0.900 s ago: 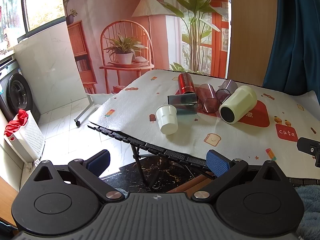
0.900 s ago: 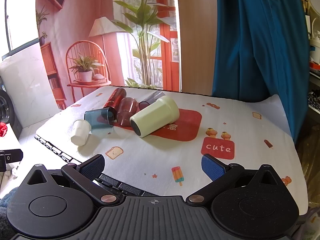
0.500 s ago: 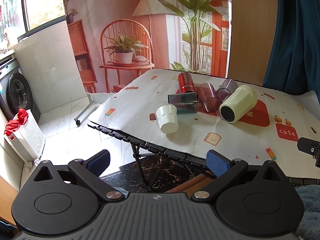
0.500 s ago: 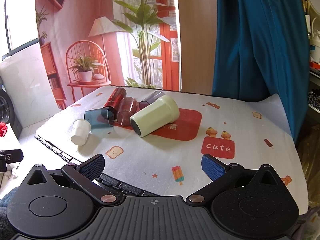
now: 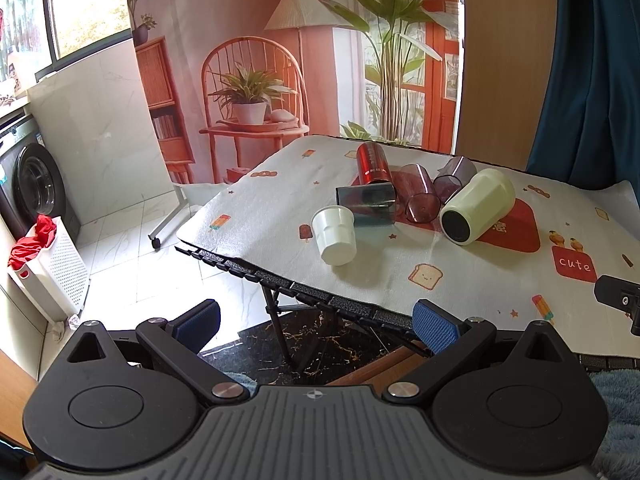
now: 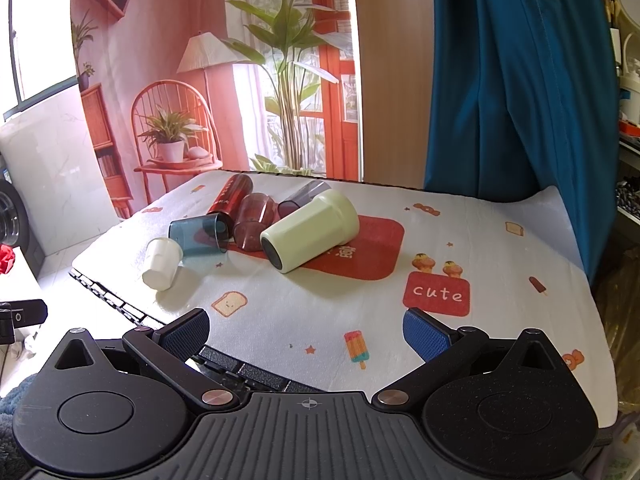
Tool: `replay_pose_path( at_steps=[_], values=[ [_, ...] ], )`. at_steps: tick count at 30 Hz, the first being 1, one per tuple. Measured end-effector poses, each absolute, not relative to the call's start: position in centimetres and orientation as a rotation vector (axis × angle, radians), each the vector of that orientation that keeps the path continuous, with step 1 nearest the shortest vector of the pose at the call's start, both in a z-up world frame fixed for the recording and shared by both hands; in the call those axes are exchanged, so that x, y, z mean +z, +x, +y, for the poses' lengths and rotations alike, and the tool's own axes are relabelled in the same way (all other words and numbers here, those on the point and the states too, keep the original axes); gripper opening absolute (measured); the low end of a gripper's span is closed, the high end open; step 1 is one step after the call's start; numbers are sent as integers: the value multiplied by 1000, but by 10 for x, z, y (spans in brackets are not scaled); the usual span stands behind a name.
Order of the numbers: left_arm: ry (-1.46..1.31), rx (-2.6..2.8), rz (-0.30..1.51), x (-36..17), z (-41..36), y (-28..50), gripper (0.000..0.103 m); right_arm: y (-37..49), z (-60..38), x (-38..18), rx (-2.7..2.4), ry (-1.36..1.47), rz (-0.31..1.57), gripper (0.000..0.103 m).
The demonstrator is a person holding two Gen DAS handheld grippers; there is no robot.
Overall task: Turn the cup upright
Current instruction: 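Move the right gripper toward the white paper cup lying on its side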
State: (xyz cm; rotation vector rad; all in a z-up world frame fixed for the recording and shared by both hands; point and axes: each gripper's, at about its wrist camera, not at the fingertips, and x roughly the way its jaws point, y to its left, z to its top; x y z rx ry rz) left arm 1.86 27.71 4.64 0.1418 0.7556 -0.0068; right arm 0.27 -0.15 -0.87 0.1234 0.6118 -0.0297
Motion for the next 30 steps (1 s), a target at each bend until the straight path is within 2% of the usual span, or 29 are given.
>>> replay_pose_path(
  at_steps=[30],
  values=[
    [144,-11,761,46,278,26,103,7,-2,-9,-4,132,618,103]
  ],
)
